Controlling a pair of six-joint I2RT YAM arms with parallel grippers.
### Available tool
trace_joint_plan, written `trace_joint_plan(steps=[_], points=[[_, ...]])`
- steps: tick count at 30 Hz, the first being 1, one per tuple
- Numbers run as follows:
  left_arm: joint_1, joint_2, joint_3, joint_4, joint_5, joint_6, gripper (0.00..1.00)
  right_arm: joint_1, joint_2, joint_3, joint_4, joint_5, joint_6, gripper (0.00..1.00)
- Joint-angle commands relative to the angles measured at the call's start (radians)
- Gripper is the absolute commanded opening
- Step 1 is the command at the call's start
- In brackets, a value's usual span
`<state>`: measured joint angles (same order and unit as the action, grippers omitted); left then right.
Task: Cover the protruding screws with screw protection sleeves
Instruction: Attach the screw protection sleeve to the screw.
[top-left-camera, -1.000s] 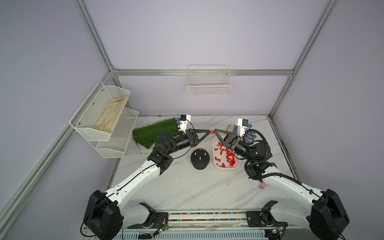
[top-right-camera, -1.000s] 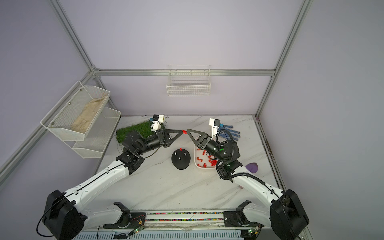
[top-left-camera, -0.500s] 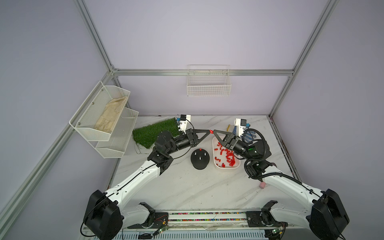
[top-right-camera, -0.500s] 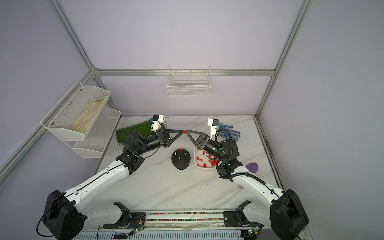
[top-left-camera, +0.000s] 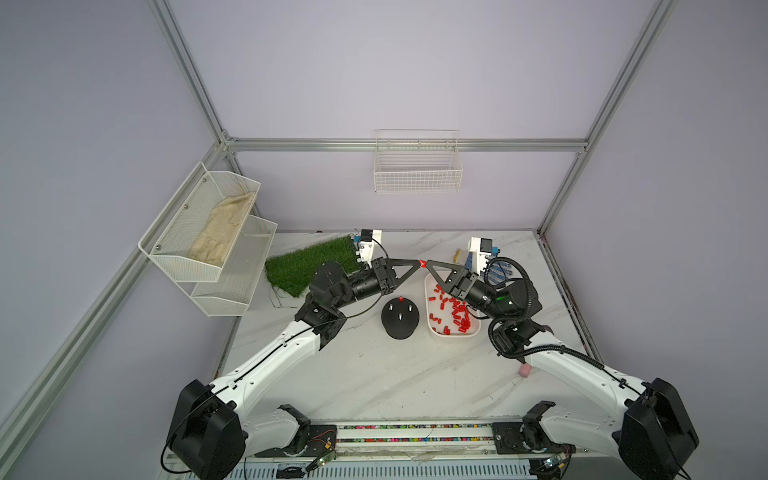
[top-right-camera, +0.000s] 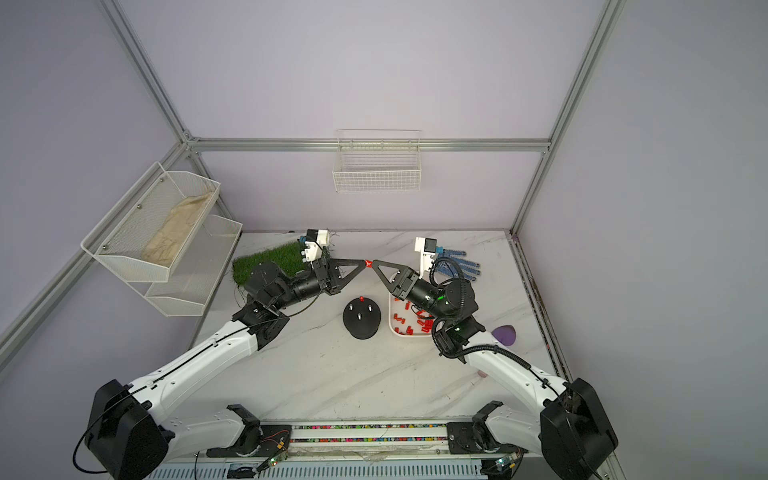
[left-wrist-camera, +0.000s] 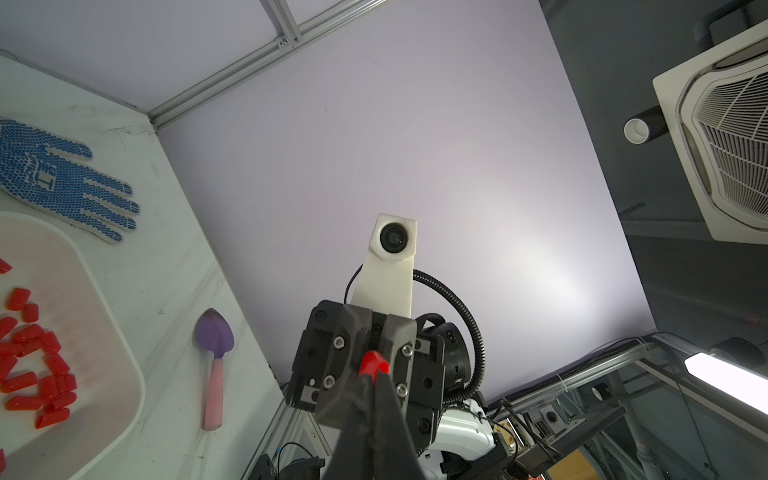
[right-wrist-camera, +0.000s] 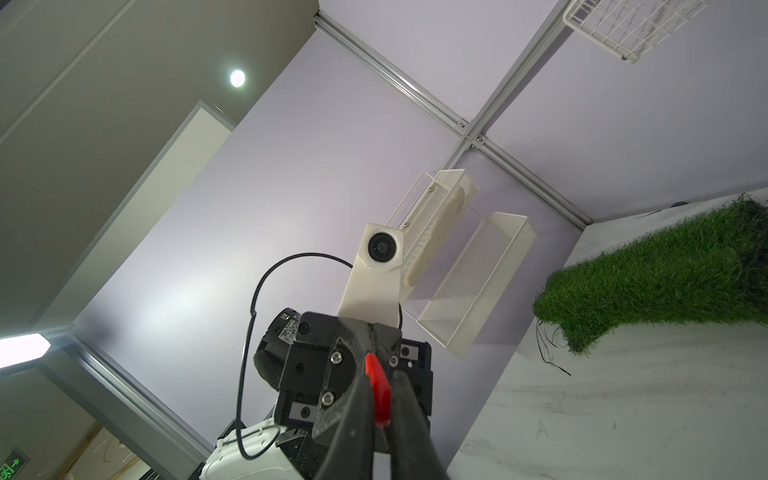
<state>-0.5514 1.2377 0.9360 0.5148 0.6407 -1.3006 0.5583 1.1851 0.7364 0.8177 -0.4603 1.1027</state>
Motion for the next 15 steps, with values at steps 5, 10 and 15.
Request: trace_joint_plan(steps=[5,10,15], points=[[-0.002,-0.025,-0.016,0.049,-0.005,0.004,0.38,0.000,-0.056,0.032,-0.086,0.014,-0.057,0.12],[0.010,-0.053,-0.014,-0.019,-0.014,0.038,0.43,0.000,-0.082,0.054,-0.178,-0.004,-0.098,0.12],[0.020,-0.067,0.015,-0.104,0.005,0.076,0.43,0.000,-0.106,0.100,-0.333,-0.026,-0.192,0.12]])
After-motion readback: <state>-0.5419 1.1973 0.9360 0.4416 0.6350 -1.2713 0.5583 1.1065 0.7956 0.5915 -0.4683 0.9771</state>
